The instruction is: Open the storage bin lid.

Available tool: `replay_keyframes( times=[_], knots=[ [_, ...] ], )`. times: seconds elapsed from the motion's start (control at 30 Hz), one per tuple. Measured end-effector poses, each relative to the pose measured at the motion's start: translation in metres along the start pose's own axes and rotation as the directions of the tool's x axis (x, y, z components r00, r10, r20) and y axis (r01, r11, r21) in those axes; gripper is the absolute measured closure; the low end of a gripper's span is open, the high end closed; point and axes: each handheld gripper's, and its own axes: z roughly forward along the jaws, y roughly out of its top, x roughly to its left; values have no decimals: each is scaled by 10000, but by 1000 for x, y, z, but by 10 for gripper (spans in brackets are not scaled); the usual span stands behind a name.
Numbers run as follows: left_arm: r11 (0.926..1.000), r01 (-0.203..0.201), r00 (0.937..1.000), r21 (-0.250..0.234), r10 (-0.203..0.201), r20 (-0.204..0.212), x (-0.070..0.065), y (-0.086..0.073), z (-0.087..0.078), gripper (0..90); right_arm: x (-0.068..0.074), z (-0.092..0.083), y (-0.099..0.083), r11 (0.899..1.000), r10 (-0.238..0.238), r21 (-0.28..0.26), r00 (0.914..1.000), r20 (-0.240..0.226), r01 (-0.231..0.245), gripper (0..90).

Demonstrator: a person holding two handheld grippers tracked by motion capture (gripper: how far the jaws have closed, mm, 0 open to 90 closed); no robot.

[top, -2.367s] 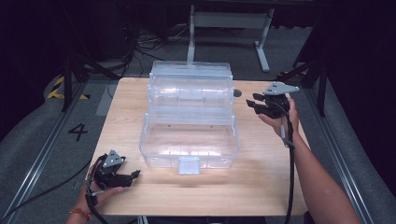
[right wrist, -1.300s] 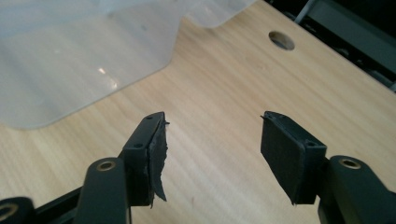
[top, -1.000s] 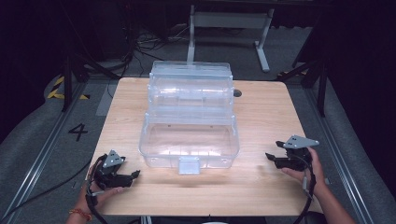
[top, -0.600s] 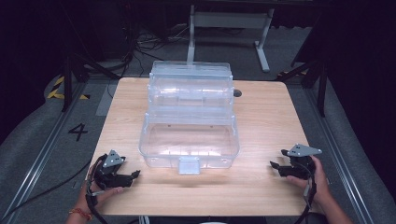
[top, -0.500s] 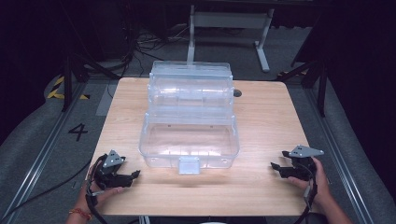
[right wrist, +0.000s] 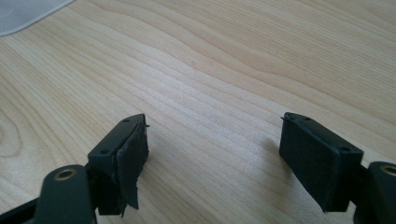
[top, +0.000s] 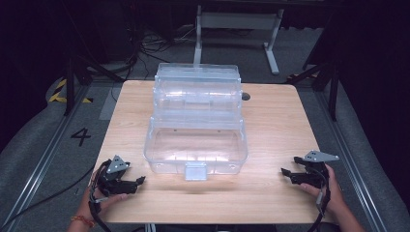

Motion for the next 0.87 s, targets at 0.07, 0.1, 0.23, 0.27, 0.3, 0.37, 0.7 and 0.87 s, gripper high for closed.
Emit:
replay_keyframes(
  times=[0.07, 0.1, 0.23, 0.27, 0.3, 0.37, 0.7, 0.87],
  knots=[
    [10000, 74, 10000, 26, -74, 55, 0, 0, 0, 174, 0, 0, 0, 10000, -4, 7, 10000, -6, 4, 237],
    [10000, -18, 10000, 61, 18, 24, 1, 1, 0, 173, 0, 0, 0, 10000, -11, 7, 10000, -3, 11, 237],
    [9999, 84, 9999, -62, -85, -80, 1, 1, 2, 172, 0, 0, 0, 10000, -15, 3, 10000, -4, 15, 237],
    [9999, 110, 9999, -32, -111, -68, 1, 1, 2, 172, 0, 0, 0, 10000, -16, 4, 10000, -2, 16, 237],
    [9999, 160, 9999, -12, -160, -58, 1, 1, 2, 172, 0, 0, 0, 10000, -10, 6, 10000, -2, 10, 237],
    [9998, 169, 9998, -82, -170, -72, 2, 1, 2, 172, 0, 0, 0, 10000, -11, 6, 10000, -3, 11, 236],
    [9998, 212, 9997, -41, -213, -144, 6, 3, 4, 169, 0, 0, 0, 10000, 22, 14, 10000, 26, -22, 237],
    [9997, 240, 9996, -38, -241, -141, 5, 3, 4, 165, 0, 0, 0, 10000, 18, 10, 10000, 28, -18, 236]
  ],
)
